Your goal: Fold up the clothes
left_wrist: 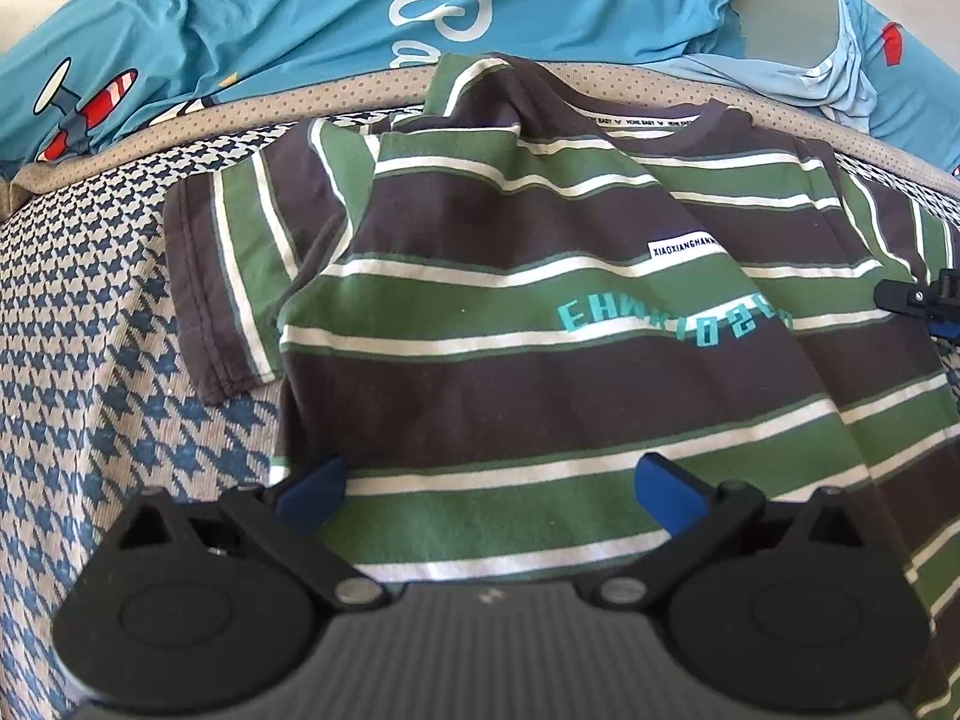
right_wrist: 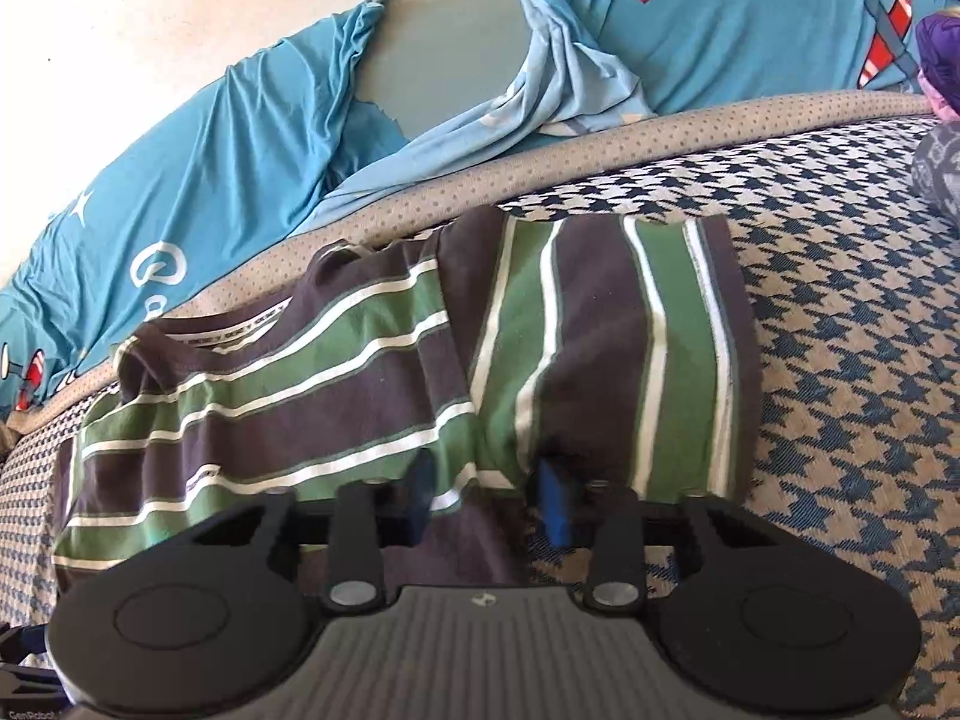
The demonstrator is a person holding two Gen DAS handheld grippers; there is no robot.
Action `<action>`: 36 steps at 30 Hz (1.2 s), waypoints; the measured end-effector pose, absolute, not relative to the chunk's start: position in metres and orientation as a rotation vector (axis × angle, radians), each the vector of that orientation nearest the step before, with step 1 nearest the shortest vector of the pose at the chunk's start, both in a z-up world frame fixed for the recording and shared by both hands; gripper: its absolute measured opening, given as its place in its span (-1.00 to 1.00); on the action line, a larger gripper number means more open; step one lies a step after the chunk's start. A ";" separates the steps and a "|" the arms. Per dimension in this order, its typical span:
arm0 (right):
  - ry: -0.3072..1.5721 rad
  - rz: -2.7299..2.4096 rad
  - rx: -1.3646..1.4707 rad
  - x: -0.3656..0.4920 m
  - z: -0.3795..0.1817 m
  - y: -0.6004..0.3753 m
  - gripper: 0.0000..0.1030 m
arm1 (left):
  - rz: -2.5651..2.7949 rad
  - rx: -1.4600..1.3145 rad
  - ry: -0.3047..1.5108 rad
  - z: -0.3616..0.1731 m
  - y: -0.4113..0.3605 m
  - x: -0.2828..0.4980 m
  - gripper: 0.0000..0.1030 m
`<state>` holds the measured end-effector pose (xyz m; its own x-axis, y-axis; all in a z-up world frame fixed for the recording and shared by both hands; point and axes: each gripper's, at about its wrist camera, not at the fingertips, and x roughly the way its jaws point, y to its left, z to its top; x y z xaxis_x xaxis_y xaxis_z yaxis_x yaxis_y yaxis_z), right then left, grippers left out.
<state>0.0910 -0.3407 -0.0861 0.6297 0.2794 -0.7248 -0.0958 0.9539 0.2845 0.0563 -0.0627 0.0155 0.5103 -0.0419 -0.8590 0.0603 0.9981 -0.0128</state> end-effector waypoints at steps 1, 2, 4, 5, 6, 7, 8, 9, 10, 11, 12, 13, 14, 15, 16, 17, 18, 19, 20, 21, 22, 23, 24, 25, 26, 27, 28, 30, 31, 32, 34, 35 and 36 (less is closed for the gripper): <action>0.862 0.212 0.229 0.091 -0.086 -0.342 -0.67 | -0.060 0.026 1.032 0.015 -0.063 0.056 1.00; 0.860 0.206 0.232 0.092 -0.087 -0.344 -0.71 | -0.059 0.032 1.030 0.014 -0.064 0.057 1.00; 0.851 0.181 0.226 0.090 -0.085 -0.345 -0.78 | -0.057 0.041 1.028 0.014 -0.064 0.057 1.00; 0.847 0.168 0.222 0.090 -0.083 -0.346 -0.78 | -0.057 0.042 1.026 0.014 -0.064 0.057 1.00; 0.842 0.149 0.213 0.089 -0.081 -0.347 -0.78 | -0.056 0.043 1.025 0.013 -0.063 0.057 1.00; 0.838 0.132 0.207 0.088 -0.079 -0.348 -0.78 | -0.053 0.043 1.024 0.013 -0.063 0.057 1.00; 0.847 0.129 0.228 0.089 -0.079 -0.351 -0.78 | -0.045 0.044 1.023 0.013 -0.062 0.058 1.00; 0.861 0.129 0.254 0.090 -0.080 -0.355 -0.78 | -0.037 0.045 1.022 0.012 -0.061 0.058 1.00; 0.869 0.124 0.261 0.091 -0.081 -0.357 -0.78 | -0.027 0.050 1.022 0.012 -0.060 0.059 1.00; 0.877 0.119 0.268 0.092 -0.083 -0.360 -0.78 | -0.020 0.053 1.021 0.011 -0.060 0.059 1.00; 0.880 0.124 0.271 0.093 -0.083 -0.361 -0.78 | -0.015 0.052 1.019 0.011 -0.059 0.059 1.00; 0.883 0.122 0.271 0.093 -0.081 -0.362 -0.77 | -0.013 0.051 1.017 0.011 -0.059 0.059 1.00; 0.887 0.120 0.271 0.093 -0.078 -0.364 -0.76 | -0.012 0.051 1.016 0.011 -0.059 0.058 1.00; 0.890 0.118 0.272 0.093 -0.076 -0.365 -0.74 | -0.011 0.052 1.015 0.011 -0.060 0.058 1.00; 0.893 0.116 0.272 0.093 -0.073 -0.367 -0.63 | -0.009 0.054 1.014 0.011 -0.060 0.058 1.00; 0.898 0.114 0.275 0.093 -0.071 -0.369 -0.60 | -0.009 0.055 1.014 0.011 -0.061 0.058 1.00; 0.918 0.118 0.306 0.093 -0.069 -0.373 -0.56 | -0.008 0.057 1.013 0.011 -0.061 0.058 1.00; 0.939 0.122 0.336 0.093 -0.068 -0.378 -0.56 | -0.008 0.058 1.013 0.011 -0.062 0.058 1.00; 0.957 0.125 0.365 0.093 -0.066 -0.383 -0.56 | -0.008 0.059 1.013 0.011 -0.062 0.058 1.00; 0.955 0.125 0.382 0.092 -0.062 -0.387 -0.55 | -0.009 0.060 1.012 0.011 -0.062 0.058 1.00; 0.952 0.125 0.398 0.091 -0.059 -0.392 -0.55 | -0.010 0.063 1.011 0.011 -0.063 0.058 1.00; 0.942 0.125 0.404 0.091 -0.054 -0.395 -0.55 | -0.010 0.065 1.009 0.011 -0.063 0.058 1.00; 0.924 0.122 0.403 0.090 -0.049 -0.398 -0.55 | -0.011 0.068 1.007 0.011 -0.064 0.058 1.00; 0.904 0.108 0.383 0.091 -0.046 -0.400 -0.55 | -0.012 0.071 1.005 0.010 -0.064 0.058 1.00; 0.883 0.095 0.362 0.092 -0.043 -0.401 -0.55 | -0.012 0.075 1.002 0.010 -0.065 0.058 1.00; 0.863 0.081 0.342 0.093 -0.040 -0.403 -0.55 | -0.013 0.078 1.000 0.010 -0.066 0.058 1.00; 0.847 0.058 0.318 0.095 -0.039 -0.402 -0.55 | -0.013 0.080 0.998 0.010 -0.066 0.057 1.00; 0.836 0.033 0.304 0.102 -0.039 -0.403 -0.55 | -0.015 0.081 0.997 0.010 -0.066 0.058 1.00; 0.840 0.033 0.315 0.106 -0.040 -0.404 -0.55 | -0.015 0.081 0.997 0.010 -0.066 0.058 1.00; 0.843 0.033 0.324 0.109 -0.042 -0.405 -0.55 | -0.016 0.081 0.997 0.010 -0.066 0.058 1.00; 0.843 0.026 0.329 0.115 -0.045 -0.408 -0.55 | -0.017 0.081 0.996 0.010 -0.066 0.058 1.00; 0.837 0.022 0.321 0.117 -0.046 -0.408 -0.55 | -0.017 0.081 0.996 0.010 -0.066 0.058 1.00; 0.831 0.019 0.313 0.119 -0.047 -0.409 -0.55 | -0.018 0.081 0.996 0.010 -0.066 0.058 1.00</action>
